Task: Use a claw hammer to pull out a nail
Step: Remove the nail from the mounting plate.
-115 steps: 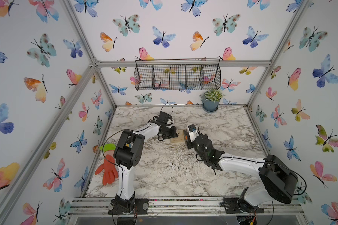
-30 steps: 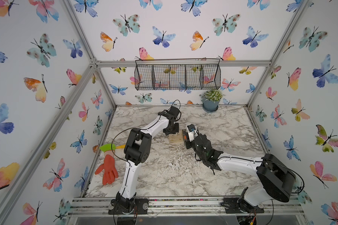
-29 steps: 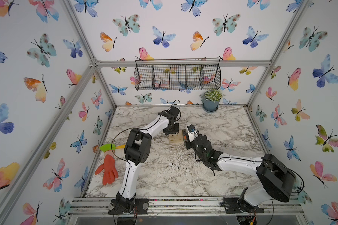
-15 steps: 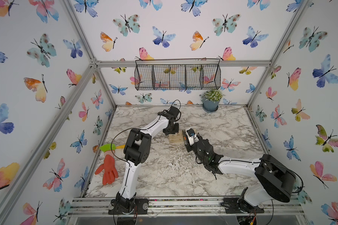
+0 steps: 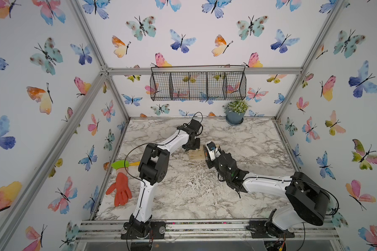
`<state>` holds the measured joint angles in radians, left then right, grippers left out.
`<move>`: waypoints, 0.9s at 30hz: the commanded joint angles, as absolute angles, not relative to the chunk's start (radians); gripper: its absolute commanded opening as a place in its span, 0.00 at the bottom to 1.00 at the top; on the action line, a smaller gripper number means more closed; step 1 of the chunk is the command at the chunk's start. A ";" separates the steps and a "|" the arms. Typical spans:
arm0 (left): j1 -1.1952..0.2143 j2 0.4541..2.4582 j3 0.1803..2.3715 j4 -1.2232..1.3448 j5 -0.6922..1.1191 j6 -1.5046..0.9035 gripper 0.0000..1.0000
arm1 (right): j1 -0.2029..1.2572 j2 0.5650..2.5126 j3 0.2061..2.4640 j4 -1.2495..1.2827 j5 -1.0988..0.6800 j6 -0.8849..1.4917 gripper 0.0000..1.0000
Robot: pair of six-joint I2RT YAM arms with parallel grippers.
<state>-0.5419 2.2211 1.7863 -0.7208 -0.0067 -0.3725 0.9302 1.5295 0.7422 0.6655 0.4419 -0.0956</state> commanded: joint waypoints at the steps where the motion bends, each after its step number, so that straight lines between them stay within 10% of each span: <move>1: -0.575 2.456 1.651 -0.788 0.055 -0.365 0.11 | 0.937 1.488 0.818 0.847 0.466 -0.242 0.03; 27: -0.580 2.491 1.638 -0.778 0.078 -0.348 0.09 | 0.937 1.524 0.476 1.052 0.621 -0.037 0.03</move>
<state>-0.5598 2.2292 1.7683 -0.6521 -0.0147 -0.3603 0.9375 1.5257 0.5098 1.0340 0.5320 -0.0284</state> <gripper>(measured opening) 0.088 0.201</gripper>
